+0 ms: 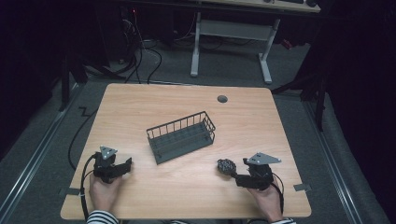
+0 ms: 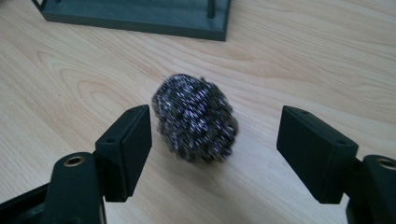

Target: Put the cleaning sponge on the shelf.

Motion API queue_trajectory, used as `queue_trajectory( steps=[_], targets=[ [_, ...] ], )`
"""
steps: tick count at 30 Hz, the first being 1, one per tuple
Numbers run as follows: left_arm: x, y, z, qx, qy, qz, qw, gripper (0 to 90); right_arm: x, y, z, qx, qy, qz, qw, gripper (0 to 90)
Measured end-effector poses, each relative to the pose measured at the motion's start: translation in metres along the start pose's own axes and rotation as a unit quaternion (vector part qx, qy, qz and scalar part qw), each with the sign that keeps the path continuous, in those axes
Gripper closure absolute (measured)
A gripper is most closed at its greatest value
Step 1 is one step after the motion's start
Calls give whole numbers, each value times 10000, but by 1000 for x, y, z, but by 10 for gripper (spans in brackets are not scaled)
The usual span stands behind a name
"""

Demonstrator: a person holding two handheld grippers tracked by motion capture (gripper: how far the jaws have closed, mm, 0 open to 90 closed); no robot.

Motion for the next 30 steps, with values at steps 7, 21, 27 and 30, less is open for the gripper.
queue_trajectory(
  steps=[7,21,27,30],
  targets=[
    [0,-1,0,-16,19,-34,10000,251,10,-12,26,87,-341,-162,9992,255],
    [0,-1,0,-25,19,-38,10000,250,6,-9,48,42,-615,-123,9980,311],
    [0,-1,0,-20,16,-30,10000,251,2,-9,49,38,-655,-147,9977,362],
    [0,-1,0,-21,18,-36,10000,250,1,-9,48,2,-615,-122,9980,378]
  ],
)
Point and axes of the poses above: each handheld gripper's, and its own axes: z roughly forward along the jaws, x roughly out of its top, y roughly to its right, the point moved 3 cm from there along z, roughly forward along the jaws, and after that the axes turned 1 degree about -y, right-handed, at the moved point
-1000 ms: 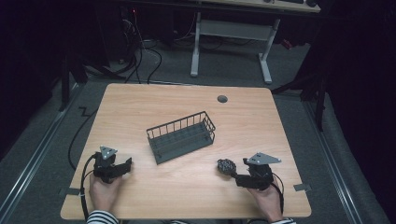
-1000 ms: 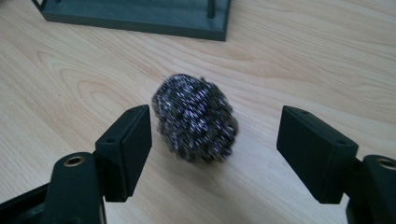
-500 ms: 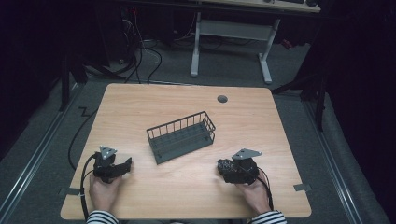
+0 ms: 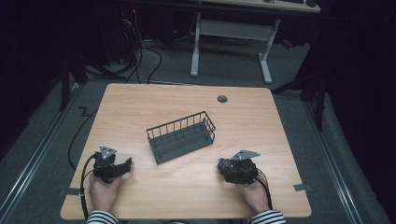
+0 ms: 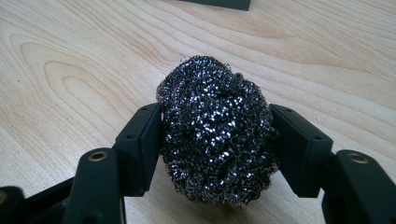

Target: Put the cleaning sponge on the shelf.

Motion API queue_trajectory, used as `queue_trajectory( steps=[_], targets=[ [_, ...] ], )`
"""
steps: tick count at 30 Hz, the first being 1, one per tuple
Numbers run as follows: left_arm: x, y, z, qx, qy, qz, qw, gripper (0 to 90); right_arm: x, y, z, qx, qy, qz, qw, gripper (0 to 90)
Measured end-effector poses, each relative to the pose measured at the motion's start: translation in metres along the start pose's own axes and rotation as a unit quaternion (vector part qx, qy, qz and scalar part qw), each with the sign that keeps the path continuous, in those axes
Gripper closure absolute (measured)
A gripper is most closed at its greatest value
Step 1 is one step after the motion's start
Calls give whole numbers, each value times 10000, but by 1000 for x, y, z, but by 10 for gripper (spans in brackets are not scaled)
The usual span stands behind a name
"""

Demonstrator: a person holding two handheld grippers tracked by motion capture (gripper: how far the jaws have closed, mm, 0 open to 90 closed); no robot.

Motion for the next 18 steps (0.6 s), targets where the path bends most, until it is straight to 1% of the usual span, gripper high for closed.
queue_trajectory(
  steps=[6,7,9,10,11,12,16,17,18],
  targets=[
    [0,0,0,-1,0,0,10000,251,0,-1,-4,18,22,-31,10000,386],
    [0,0,0,3,1,0,10000,252,0,-1,-6,49,80,8,10000,386],
    [0,0,0,2,-2,4,10000,252,1,0,-8,63,93,3,9999,387],
    [0,0,0,4,-4,8,10000,252,2,1,-9,84,113,43,9999,387],
    [0,0,0,7,-4,7,10000,251,3,2,-12,192,168,95,9996,387],
    [0,0,0,20,-6,14,10000,253,5,2,-13,242,190,126,9994,387],
    [0,0,0,27,-17,30,10000,253,9,1,-19,329,268,97,9991,387],
    [0,0,0,25,-18,30,10000,253,13,1,-23,387,363,45,9986,387],
    [0,0,0,25,-18,30,10000,253,13,1,-23,387,363,45,9986,387]
  ],
)
Point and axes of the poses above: each handheld gripper's, and its own axes: z roughly forward along the jaws, x roughly out of its top, y roughly to its right, the point moved 3 cm from there along z, roughly forward along the jaws, and after that the axes turned 1 degree about -y, right-handed, at the moved point
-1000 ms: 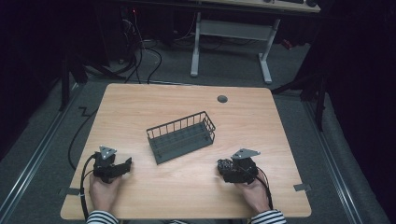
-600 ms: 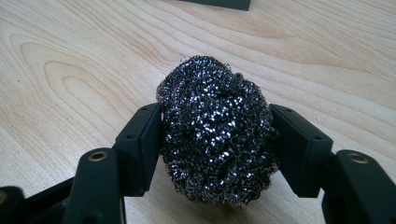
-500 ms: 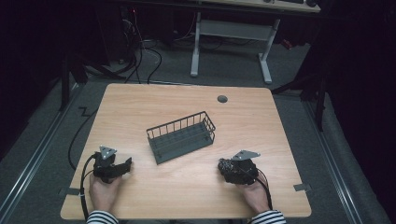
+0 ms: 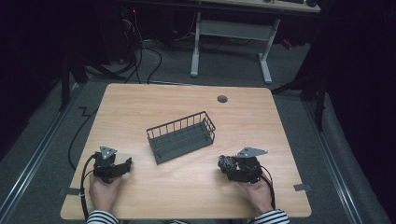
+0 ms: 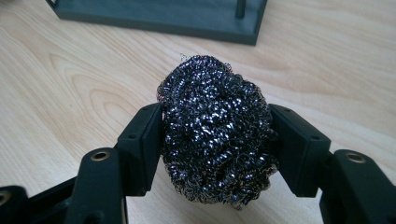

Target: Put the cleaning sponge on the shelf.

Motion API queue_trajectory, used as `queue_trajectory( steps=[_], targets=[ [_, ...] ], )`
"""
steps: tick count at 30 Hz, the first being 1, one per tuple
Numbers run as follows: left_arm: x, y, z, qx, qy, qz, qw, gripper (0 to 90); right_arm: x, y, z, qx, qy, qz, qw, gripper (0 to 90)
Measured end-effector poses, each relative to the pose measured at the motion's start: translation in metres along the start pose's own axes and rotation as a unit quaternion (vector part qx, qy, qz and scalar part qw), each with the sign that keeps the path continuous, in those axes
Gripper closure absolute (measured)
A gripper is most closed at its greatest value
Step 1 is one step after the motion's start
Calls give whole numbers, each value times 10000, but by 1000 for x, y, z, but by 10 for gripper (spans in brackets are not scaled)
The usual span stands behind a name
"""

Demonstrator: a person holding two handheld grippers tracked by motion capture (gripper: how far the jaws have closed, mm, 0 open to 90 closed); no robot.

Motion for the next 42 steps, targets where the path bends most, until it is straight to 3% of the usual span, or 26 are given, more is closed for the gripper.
queue_trajectory(
  steps=[4,14,18,29,42],
  targets=[
    [0,0,0,-3,11,-13,10000,253,9,-1,-7,104,146,29,9998,384],
    [0,0,0,-16,13,-23,10000,253,27,-1,-19,104,230,-50,9997,384],
    [0,0,0,-16,15,-24,10000,252,43,-1,-25,310,321,-35,9990,384],
    [0,0,0,-16,16,-29,10000,253,84,0,-36,501,580,-91,9970,384],
    [0,-1,0,-29,17,-38,10000,252,116,0,-30,517,633,-155,9965,384]
  ],
)
Point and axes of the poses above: each handheld gripper's, and its own axes: z roughly forward along the jaws, x roughly out of its top, y roughly to its right, the point moved 3 cm from there along z, roughly forward along the jaws, and after that the axes turned 1 degree about -y, right-handed, at the moved point
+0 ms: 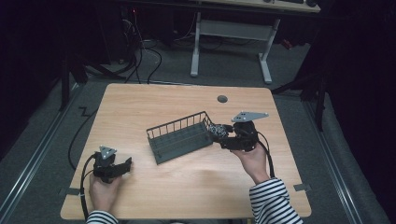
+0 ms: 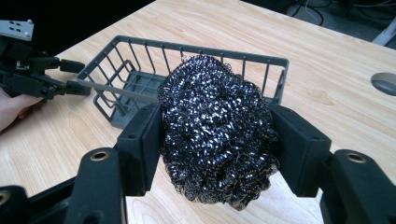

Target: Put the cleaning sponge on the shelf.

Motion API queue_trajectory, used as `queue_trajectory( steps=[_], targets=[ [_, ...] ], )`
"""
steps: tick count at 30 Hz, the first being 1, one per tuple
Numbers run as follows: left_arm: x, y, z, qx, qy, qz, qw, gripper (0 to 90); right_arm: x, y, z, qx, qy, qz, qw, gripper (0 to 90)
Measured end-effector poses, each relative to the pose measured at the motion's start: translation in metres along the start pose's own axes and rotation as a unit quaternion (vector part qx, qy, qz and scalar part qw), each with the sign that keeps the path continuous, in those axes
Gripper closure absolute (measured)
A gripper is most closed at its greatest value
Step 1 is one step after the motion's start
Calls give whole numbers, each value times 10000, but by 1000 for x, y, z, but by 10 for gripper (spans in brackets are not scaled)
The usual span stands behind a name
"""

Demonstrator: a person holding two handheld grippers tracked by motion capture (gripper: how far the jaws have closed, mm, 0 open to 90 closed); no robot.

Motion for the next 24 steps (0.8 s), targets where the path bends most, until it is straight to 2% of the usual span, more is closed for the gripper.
queue_trajectory(
  steps=[4,7,11,19,24],
  targets=[
    [0,0,0,3,1,1,10000,253,5,-2,9,-4,-104,-44,9999,384],
    [0,0,0,0,5,-8,10000,253,10,-4,15,-13,-111,-139,9998,384],
    [0,0,0,-7,7,-14,10000,252,17,-5,21,-27,-87,-148,9998,384],
    [0,-1,0,-24,20,-40,10000,252,32,-6,45,-92,-216,-216,9995,383],
    [0,-1,0,-21,20,-37,10000,252,40,-8,67,-116,-411,-272,9987,383]
  ],
)
Point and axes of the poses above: each handheld gripper's, and its own axes: z roughly forward along the jaws, x roughly out of its top, y roughly to its right, the point moved 3 cm from there along z, roughly forward along the jaws, and after that the axes turned 1 degree about -y, right-handed, at the moved point
